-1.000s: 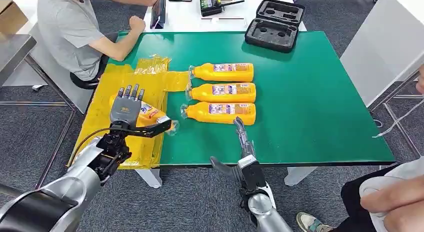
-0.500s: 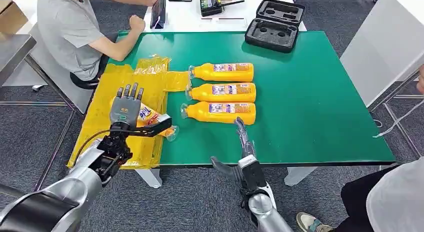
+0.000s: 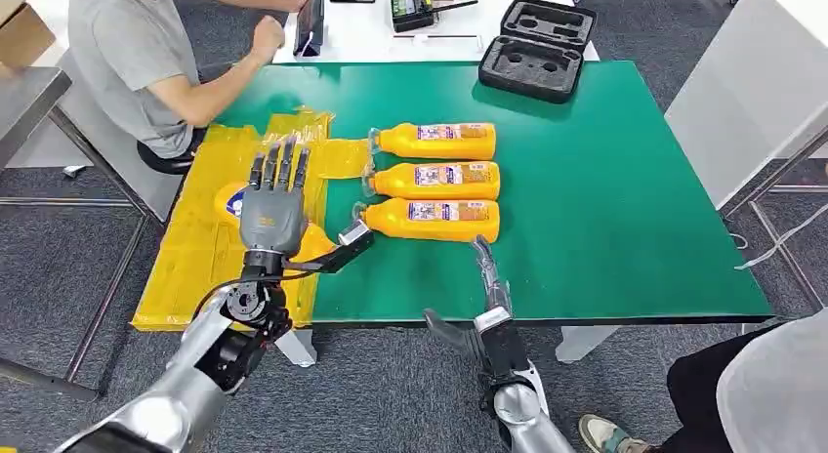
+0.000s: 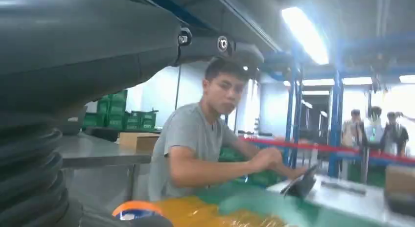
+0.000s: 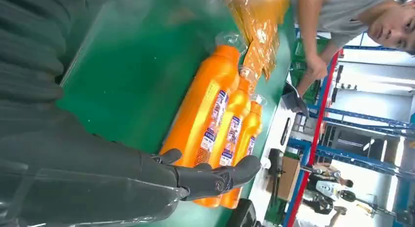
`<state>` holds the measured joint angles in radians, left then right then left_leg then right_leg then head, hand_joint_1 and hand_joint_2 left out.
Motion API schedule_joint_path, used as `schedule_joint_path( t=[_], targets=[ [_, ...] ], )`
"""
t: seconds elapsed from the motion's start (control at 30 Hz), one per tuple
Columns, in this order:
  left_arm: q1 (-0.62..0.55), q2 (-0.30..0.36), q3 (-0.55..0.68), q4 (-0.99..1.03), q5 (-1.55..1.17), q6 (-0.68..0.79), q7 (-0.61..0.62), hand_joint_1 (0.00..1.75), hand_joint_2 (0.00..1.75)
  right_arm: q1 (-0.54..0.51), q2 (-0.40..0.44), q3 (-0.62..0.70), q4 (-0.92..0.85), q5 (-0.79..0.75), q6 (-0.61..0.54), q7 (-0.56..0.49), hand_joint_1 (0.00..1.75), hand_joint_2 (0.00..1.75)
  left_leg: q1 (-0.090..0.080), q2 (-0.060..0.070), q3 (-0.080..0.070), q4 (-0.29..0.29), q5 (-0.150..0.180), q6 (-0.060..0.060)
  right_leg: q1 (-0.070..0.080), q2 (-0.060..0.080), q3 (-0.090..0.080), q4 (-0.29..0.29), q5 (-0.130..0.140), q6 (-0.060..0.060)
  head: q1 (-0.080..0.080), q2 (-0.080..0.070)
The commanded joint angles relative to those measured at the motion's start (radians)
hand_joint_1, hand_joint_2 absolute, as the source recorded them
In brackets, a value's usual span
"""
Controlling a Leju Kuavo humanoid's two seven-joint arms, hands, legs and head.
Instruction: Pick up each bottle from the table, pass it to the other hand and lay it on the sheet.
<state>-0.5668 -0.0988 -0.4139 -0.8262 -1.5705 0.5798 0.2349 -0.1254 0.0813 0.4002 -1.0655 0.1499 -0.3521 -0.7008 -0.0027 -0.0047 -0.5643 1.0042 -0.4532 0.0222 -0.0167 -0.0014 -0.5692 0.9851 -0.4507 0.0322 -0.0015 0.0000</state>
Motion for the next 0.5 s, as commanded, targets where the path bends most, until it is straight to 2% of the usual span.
schedule_joint_path(
  t=[0.03,0.1,0.17,0.2,0.23,0.3,0.33,0.4,0.47,0.5],
  targets=[
    [0.151,0.062,-0.045,-0.414,0.014,0.066,-0.058,0.0,1.75,-0.004,-0.015,-0.002,-0.003,0.005,-0.009,0.003,0.0,1.75,0.001,0.002,0.001,0.0,-0.001,-0.001,0.001,0.002,0.0,0.0,0.0,-0.001,0.0,0.0],
    [0.159,0.053,-0.039,-0.411,0.027,0.089,-0.089,0.0,1.75,-0.006,-0.011,0.002,-0.005,0.006,-0.01,0.003,0.0,1.75,0.001,0.001,0.001,0.0,0.0,-0.001,0.001,0.001,0.0,0.0,0.0,-0.001,0.0,0.0],
    [0.165,0.028,-0.041,-0.383,0.204,0.109,-0.259,0.0,1.75,-0.002,-0.014,0.017,-0.025,0.007,-0.027,0.003,0.0,1.75,0.002,0.003,0.002,0.0,-0.001,-0.001,0.002,0.002,0.001,-0.001,0.0,-0.002,0.0,0.0],
    [0.167,0.019,-0.042,-0.371,0.234,0.118,-0.286,0.0,1.75,-0.002,-0.012,0.019,-0.025,0.011,-0.033,0.003,0.0,1.75,0.001,0.001,0.001,0.0,0.0,-0.001,0.001,0.001,0.001,-0.001,0.0,-0.001,0.0,0.0],
    [0.163,0.002,-0.05,-0.325,0.37,0.091,-0.403,0.0,1.75,0.005,-0.015,0.024,-0.05,0.01,-0.041,0.003,0.0,1.75,0.001,0.001,0.001,0.0,0.0,-0.001,0.001,0.0,0.001,-0.001,0.0,-0.001,0.0,0.0],
    [0.164,-0.002,-0.05,-0.316,0.39,0.085,-0.424,0.0,1.75,0.005,-0.015,0.025,-0.053,0.011,-0.046,0.003,0.0,1.75,0.001,0.0,0.001,0.0,0.0,-0.001,0.0,0.0,0.001,-0.001,0.0,-0.001,0.0,0.0],
    [0.17,-0.023,-0.044,-0.277,0.483,0.098,-0.504,0.0,1.75,0.014,-0.021,0.028,-0.084,0.011,-0.061,0.003,0.0,1.75,0.002,0.0,0.002,0.0,0.0,-0.001,0.002,-0.001,0.003,-0.002,0.0,-0.001,0.0,0.0],
    [0.171,-0.033,-0.035,-0.257,0.511,0.104,-0.535,0.0,1.75,0.019,-0.021,0.027,-0.096,0.011,-0.077,0.003,0.0,1.75,0.0,-0.001,0.001,0.0,0.0,-0.001,0.0,-0.001,0.001,-0.001,0.0,-0.001,0.0,0.0],
    [0.18,-0.074,-0.005,-0.208,0.675,0.069,-0.688,0.0,1.75,0.032,-0.025,0.022,-0.139,0.015,-0.142,0.003,0.0,1.75,0.0,0.0,0.002,-0.001,0.0,-0.001,0.0,-0.001,0.002,-0.001,0.0,-0.001,0.0,0.0],
    [0.18,-0.074,-0.005,-0.208,0.675,0.069,-0.688,0.0,1.75,0.032,-0.025,0.022,-0.139,0.015,-0.142,0.003,0.0,1.75,0.001,-0.001,0.003,0.0,0.0,-0.001,0.001,-0.002,0.004,-0.002,-0.001,-0.001,0.0,0.0]
  ],
)
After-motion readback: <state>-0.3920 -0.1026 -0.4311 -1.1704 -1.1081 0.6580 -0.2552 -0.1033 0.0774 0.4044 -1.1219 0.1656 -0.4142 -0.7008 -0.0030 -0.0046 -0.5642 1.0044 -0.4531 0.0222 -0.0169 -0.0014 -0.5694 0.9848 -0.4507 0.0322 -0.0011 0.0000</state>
